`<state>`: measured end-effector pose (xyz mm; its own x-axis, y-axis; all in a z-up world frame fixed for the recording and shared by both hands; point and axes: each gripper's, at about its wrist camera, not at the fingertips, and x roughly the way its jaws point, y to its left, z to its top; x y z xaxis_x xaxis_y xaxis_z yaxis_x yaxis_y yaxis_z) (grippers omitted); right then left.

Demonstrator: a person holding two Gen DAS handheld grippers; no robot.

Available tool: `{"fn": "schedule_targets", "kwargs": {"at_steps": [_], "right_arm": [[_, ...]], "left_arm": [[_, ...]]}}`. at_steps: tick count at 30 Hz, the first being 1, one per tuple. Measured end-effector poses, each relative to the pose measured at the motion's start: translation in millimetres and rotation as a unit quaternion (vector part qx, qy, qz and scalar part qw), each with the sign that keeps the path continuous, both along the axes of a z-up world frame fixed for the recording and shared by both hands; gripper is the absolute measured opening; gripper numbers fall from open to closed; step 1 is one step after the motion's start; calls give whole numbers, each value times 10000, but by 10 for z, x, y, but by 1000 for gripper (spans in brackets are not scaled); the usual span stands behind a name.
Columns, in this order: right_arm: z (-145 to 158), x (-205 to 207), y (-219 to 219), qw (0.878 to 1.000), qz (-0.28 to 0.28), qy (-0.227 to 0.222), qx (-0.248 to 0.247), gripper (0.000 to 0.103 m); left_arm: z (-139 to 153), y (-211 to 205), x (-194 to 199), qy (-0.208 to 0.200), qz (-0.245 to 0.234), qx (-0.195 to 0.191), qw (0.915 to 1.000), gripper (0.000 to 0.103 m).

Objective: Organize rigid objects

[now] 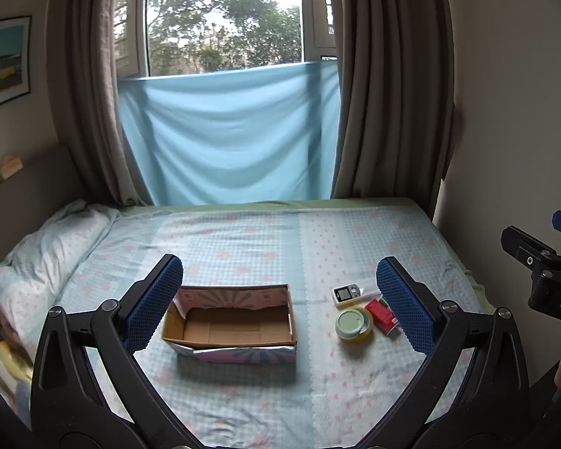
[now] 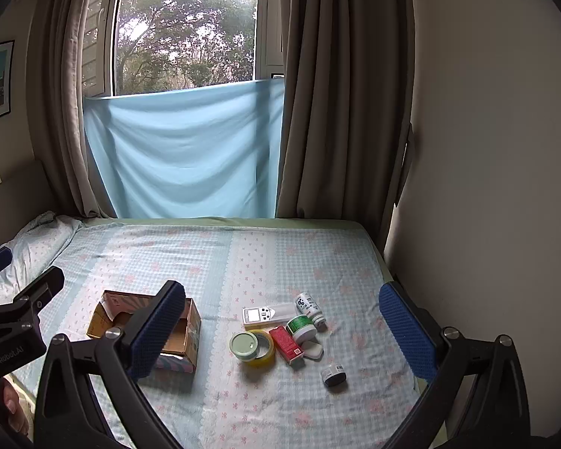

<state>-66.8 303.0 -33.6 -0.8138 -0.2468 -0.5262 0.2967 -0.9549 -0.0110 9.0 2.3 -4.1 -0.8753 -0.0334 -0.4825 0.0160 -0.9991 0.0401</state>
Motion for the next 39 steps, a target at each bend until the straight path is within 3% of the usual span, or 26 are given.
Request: {"fn": "schedule_targets", "kwargs": {"at_steps": [39], "right_arm": [[62,49,-14,9999,98,123,-53,103]], "left_arm": [[21,-104,18,28,-14,50,10000,103]]}}
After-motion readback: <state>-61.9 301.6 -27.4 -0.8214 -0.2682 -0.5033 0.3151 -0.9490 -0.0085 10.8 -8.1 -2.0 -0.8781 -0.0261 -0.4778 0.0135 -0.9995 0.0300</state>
